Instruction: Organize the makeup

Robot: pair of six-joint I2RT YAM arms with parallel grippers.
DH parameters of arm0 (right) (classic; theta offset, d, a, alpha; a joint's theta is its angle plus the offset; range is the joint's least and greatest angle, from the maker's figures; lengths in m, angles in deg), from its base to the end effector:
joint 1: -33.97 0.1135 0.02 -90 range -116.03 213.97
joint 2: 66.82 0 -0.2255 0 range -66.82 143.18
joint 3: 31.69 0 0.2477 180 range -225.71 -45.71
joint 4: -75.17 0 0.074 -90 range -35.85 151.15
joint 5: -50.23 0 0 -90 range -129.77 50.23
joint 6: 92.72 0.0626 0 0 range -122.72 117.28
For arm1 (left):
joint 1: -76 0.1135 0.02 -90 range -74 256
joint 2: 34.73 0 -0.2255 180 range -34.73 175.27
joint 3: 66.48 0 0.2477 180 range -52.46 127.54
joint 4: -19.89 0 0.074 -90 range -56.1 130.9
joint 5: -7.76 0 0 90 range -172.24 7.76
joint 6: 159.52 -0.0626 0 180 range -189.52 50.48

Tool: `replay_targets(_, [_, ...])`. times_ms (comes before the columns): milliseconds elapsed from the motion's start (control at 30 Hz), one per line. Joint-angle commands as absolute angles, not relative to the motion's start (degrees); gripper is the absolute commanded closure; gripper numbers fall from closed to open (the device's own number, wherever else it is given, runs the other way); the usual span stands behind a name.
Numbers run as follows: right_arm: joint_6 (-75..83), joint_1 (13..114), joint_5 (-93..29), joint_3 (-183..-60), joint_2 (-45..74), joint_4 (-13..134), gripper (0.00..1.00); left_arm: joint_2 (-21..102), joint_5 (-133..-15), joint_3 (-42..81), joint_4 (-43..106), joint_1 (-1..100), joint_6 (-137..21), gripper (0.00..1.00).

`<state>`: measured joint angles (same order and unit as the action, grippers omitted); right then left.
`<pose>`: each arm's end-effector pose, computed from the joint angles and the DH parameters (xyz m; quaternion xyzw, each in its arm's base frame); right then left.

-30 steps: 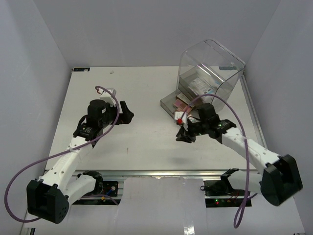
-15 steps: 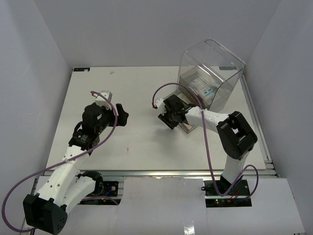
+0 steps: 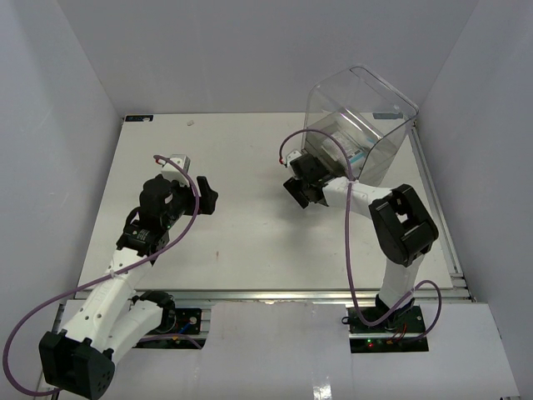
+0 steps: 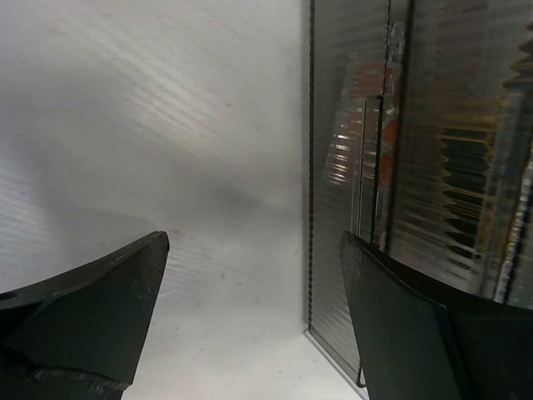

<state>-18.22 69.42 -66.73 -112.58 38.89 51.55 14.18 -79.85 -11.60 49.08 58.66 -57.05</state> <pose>0.3358 0.2042 0.1295 -0.3164 0.8564 -0.1549 0.3775 0.2318 -0.0751 0.2554 0.0469 0.8335 -0.1584 0.5272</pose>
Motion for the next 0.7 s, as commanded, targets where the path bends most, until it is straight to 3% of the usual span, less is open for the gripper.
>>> replay_targets(0, [-20.3, 67.7, -70.0, -111.3, 36.0, 56.2, 0.10, 13.5, -80.0, -11.1, 48.8, 58.9, -57.6, 0.02])
replay_targets(167, [-22.7, 67.4, -64.9, -109.9, 32.2, 55.5, 0.10, 13.7, -80.0, -11.2, 48.8, 59.0, -57.7, 0.02])
replay_targets(367, [-38.4, 67.3, -22.0, -110.5, 19.6, 37.7, 0.10, 13.5, -78.7, -11.3, 48.3, 59.0, -57.6, 0.02])
replay_targets(500, [-40.5, 66.0, -16.7, -106.4, 6.5, 37.6, 0.10, 13.1, -76.8, -11.7, 47.6, 59.0, -57.9, 0.02])
replay_targets(667, [-34.4, 56.7, -13.6, -98.8, -8.3, 43.1, 0.10, 12.1, -74.8, -12.5, 46.1, 59.0, -58.3, 0.02])
